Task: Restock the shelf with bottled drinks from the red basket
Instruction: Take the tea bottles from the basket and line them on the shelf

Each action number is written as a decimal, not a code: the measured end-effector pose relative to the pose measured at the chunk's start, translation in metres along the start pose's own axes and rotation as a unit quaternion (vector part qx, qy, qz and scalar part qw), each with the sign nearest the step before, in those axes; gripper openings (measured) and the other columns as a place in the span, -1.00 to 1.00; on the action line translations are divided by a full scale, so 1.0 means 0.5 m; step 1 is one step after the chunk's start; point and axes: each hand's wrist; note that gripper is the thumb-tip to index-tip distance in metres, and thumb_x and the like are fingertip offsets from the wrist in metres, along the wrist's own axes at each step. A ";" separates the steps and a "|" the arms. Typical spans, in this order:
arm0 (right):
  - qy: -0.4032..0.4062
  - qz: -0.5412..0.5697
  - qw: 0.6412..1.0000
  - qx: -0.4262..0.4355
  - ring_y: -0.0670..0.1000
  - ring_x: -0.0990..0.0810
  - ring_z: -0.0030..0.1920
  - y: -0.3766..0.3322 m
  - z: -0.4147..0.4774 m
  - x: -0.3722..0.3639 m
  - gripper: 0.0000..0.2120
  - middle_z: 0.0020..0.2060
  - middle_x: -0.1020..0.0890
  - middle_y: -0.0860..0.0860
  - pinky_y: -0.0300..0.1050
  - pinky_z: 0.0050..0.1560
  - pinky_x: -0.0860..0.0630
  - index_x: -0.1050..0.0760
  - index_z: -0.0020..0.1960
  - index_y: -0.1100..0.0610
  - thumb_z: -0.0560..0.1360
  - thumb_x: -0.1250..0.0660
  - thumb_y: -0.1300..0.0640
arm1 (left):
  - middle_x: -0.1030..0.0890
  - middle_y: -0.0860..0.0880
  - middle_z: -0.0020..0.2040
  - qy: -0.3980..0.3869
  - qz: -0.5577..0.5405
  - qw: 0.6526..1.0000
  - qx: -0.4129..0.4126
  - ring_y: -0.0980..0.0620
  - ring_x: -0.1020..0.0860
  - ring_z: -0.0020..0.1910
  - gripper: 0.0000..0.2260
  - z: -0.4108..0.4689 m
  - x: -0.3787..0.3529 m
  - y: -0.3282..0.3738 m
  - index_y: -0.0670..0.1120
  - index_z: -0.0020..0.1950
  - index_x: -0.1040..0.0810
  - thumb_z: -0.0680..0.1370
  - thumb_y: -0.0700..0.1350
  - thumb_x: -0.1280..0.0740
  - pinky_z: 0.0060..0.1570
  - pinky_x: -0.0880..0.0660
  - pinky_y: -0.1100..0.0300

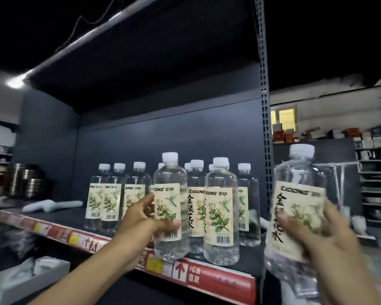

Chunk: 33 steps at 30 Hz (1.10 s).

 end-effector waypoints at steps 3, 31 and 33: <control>-0.018 -0.011 1.000 0.015 0.15 -0.58 0.24 0.033 0.038 -0.019 -0.01 0.30 -0.56 -0.04 0.33 0.25 -0.47 -0.35 0.38 -0.26 0.01 -0.64 -0.28 | -0.48 0.02 0.37 -0.013 0.049 0.999 0.009 -0.13 -0.50 0.28 0.18 0.010 -0.005 -0.010 0.12 0.44 -0.34 -0.15 0.04 -0.72 0.31 -0.40 -0.18; -0.071 -0.265 0.961 0.023 0.08 -0.17 0.51 0.110 0.031 -0.077 -0.17 0.56 -0.01 -0.10 0.06 0.48 -0.04 0.13 0.57 -0.20 0.52 -0.35 0.06 | 0.10 0.07 0.59 0.019 0.322 0.946 0.025 -0.08 -0.04 0.56 -0.15 0.002 -0.052 -0.060 0.22 0.56 0.18 0.52 -0.04 -0.38 0.43 -0.19 -0.09; -0.070 -0.270 0.960 0.022 0.08 -0.15 0.52 0.114 0.031 -0.077 -0.16 0.56 0.00 -0.10 0.06 0.48 -0.04 0.15 0.56 -0.21 0.51 -0.34 0.04 | 0.10 0.06 0.60 0.026 0.334 0.942 0.035 -0.09 0.01 0.57 -0.14 0.014 -0.052 -0.073 0.23 0.55 0.17 0.50 -0.01 -0.39 0.47 -0.13 -0.20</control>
Point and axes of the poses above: each hand's wrist, its own z-axis towards the middle knuckle, its own x-axis out of the back of the hand, y = z × x
